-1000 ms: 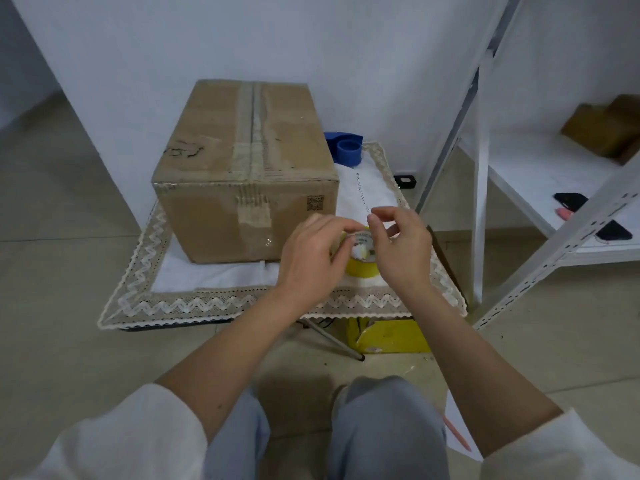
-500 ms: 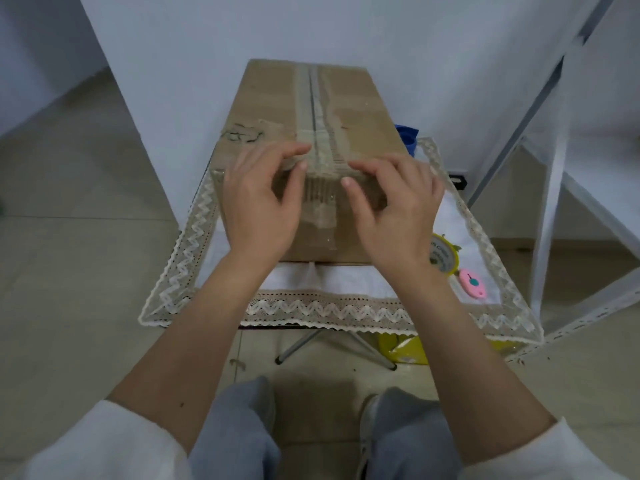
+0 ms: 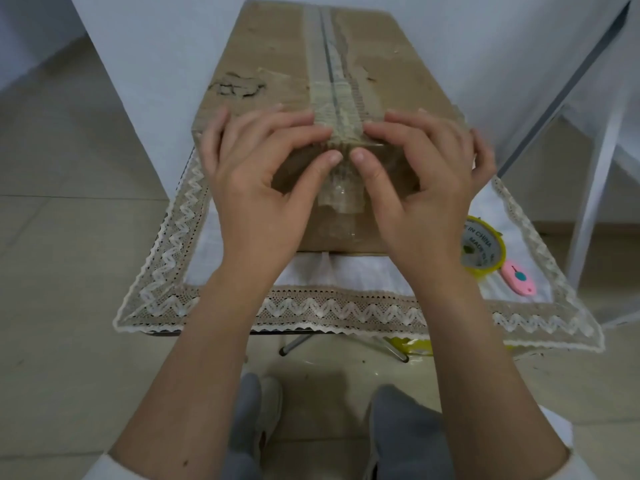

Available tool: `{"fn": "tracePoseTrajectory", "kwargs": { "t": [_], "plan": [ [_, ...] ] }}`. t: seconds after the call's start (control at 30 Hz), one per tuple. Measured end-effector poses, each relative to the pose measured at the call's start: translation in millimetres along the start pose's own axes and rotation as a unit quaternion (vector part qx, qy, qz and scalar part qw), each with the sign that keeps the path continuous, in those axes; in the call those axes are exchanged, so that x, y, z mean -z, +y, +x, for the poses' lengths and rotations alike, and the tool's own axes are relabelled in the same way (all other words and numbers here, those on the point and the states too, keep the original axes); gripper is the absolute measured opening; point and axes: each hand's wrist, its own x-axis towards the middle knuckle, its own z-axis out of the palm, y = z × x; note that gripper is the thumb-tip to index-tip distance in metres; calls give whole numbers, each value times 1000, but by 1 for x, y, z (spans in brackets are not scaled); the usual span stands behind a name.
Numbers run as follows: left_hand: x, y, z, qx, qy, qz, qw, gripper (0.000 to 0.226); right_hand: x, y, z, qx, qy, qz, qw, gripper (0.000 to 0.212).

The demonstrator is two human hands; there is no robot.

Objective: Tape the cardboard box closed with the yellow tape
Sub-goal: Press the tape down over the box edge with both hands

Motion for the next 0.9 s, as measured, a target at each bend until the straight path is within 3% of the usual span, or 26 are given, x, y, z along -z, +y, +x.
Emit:
{"fn": "tracePoseTrajectory", "kwargs": {
  "t": [0.33,0.9],
  "plan": [
    [-5,-9,-6,-48,5,15,999,20,-11,8,-6,30,53,6,998,19],
    [-1,-15,-7,-86,-23,31,996,29,-2,19,-9,82,4,-15,996,32]
  ]
}}
